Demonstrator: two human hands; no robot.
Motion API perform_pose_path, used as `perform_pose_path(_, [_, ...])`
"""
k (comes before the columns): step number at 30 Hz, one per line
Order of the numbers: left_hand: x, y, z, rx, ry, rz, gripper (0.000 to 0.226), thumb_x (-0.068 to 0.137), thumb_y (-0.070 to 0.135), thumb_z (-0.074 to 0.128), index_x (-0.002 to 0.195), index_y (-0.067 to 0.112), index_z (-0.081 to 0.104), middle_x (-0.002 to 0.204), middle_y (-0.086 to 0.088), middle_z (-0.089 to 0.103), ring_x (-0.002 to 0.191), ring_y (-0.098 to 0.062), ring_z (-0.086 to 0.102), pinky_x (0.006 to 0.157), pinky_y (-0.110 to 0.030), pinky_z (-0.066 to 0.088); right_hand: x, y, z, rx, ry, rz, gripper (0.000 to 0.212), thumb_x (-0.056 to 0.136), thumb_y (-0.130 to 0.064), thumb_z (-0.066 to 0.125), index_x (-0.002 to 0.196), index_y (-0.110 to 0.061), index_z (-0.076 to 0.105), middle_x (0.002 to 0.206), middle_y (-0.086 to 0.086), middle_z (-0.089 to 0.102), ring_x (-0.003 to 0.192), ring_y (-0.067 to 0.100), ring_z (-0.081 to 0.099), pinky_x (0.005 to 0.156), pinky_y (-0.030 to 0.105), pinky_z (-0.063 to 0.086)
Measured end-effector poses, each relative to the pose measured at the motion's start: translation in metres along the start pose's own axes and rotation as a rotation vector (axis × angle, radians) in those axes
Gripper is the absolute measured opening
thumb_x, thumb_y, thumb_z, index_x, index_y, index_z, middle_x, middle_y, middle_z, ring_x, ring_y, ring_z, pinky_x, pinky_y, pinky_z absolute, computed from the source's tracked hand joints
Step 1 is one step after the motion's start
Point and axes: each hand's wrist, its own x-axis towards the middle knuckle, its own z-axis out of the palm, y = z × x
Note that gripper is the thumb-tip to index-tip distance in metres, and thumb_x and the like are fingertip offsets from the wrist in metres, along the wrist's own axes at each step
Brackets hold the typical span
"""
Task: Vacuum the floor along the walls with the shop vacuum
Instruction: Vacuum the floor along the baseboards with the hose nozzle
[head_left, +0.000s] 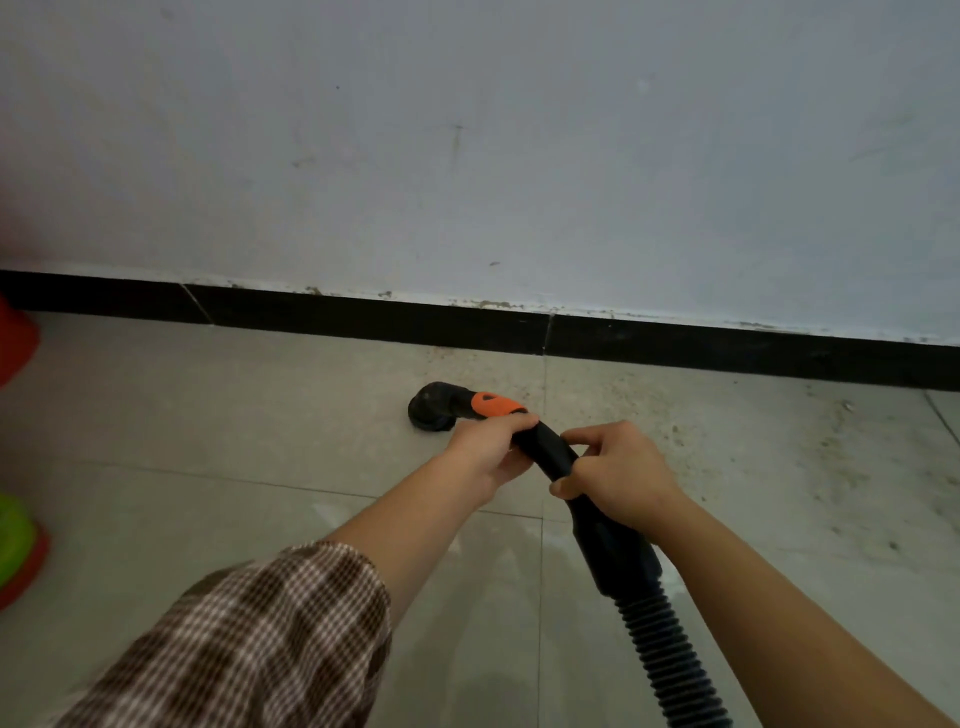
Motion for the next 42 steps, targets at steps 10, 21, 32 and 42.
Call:
perform_pose_path(10, [-0.001,0.019,0.01,0.275,0.121,-0.036,0.044,0.088,0.013,0.07,0.125,0.005,0.048,0.11,-0.018,0.064,0.099,-0.03,0.066,0.083,-0.038,0.058,0.002,-0.017,-0.008,-0.002,-0.072,0.064,0.052,0.068,-0.017,0.082,0.118,-0.025,0.07,0.075,-0.004,0.07,0.07,0.016,0.069,0.075,0.037,0.061])
perform_pose_path(21, [0.019,-0.001,0.004,-0.109,0.191,0.02,0.022,0.081,0.02,0.078,0.085,0.015,0.057,0.084,-0.01,0.071,0.068,-0.018,0.072,0.057,-0.024,0.056,0.007,-0.02,-0.009,0.058,-0.042,0.12,0.028,0.071,-0.01,0.077,0.095,-0.025,0.073,0.08,0.005,0.072,0.074,0.021,0.069,0.069,0.033,0.059])
perform_pose_path(32, [0.029,0.006,-0.01,-0.122,0.173,0.123,0.015,0.079,0.017,0.08,0.079,0.011,0.065,0.084,-0.01,0.075,0.072,-0.019,0.074,0.072,-0.029,0.06,0.016,-0.034,0.001,0.072,-0.005,0.091,0.034,0.071,-0.009,0.079,0.104,-0.02,0.076,0.078,0.005,0.073,0.073,0.022,0.07,0.07,0.034,0.06])
perform_pose_path(42, [0.048,0.018,-0.027,-0.051,0.163,0.175,0.02,0.08,0.023,0.078,0.089,0.01,0.066,0.084,-0.008,0.075,0.071,-0.016,0.074,0.077,-0.031,0.06,0.03,-0.042,0.016,0.078,0.015,0.034,0.042,0.072,-0.013,0.08,0.112,-0.024,0.073,0.074,0.003,0.073,0.071,0.021,0.071,0.077,0.041,0.061])
